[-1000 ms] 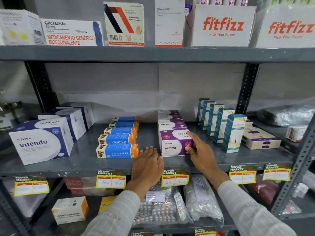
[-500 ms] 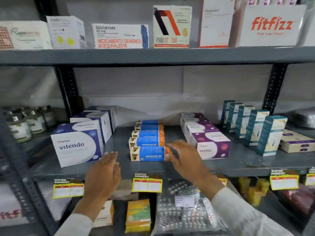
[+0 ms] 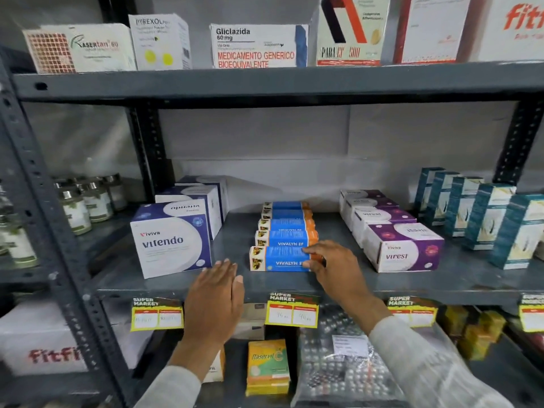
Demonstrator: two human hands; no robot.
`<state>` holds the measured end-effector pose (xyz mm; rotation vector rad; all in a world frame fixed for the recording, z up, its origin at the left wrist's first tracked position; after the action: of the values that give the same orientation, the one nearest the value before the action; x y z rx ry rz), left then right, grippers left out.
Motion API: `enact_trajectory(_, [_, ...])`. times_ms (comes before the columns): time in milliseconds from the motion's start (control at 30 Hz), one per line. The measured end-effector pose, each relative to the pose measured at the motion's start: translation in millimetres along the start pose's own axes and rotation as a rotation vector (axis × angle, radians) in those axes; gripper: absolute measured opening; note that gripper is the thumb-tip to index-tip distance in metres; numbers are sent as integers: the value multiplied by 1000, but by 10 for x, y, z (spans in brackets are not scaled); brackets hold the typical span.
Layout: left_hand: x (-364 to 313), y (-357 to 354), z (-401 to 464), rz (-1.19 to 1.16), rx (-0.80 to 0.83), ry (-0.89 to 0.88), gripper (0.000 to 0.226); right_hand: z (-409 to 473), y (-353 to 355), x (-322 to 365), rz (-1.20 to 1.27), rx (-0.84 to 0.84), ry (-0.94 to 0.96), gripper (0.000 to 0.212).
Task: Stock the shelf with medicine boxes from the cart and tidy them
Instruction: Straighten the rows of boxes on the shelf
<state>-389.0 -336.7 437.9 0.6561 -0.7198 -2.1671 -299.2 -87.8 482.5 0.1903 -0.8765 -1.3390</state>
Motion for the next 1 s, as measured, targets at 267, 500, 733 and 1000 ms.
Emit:
enact_trajectory(267, [1, 4, -1, -4, 5, -2, 71, -15, 5, 25, 32, -8, 10, 34])
enact_trajectory(500, [291, 400, -48, -486, -339, 317, 44, -69, 31, 345, -61, -83, 87, 41])
enact_trajectory(733, [1178, 816, 171, -869, -493, 788, 57, 93, -777, 1496, 468, 270, -67, 58])
enact_trajectory(1000, [1463, 675, 603, -1137, -161, 872, 55, 11, -1413, 1871, 505, 472, -259, 79])
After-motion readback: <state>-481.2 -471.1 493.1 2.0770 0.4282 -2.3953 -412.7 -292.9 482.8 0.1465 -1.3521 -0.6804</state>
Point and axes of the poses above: each hand's wrist, its own z-axis towards the middle knuckle, its own y-axis out of the back of the hand, x = y × z, the point moved 4 cm from there along z, towards the middle knuckle, and after that the axes turned 11 degrees about -x, right-handed, at the moved point
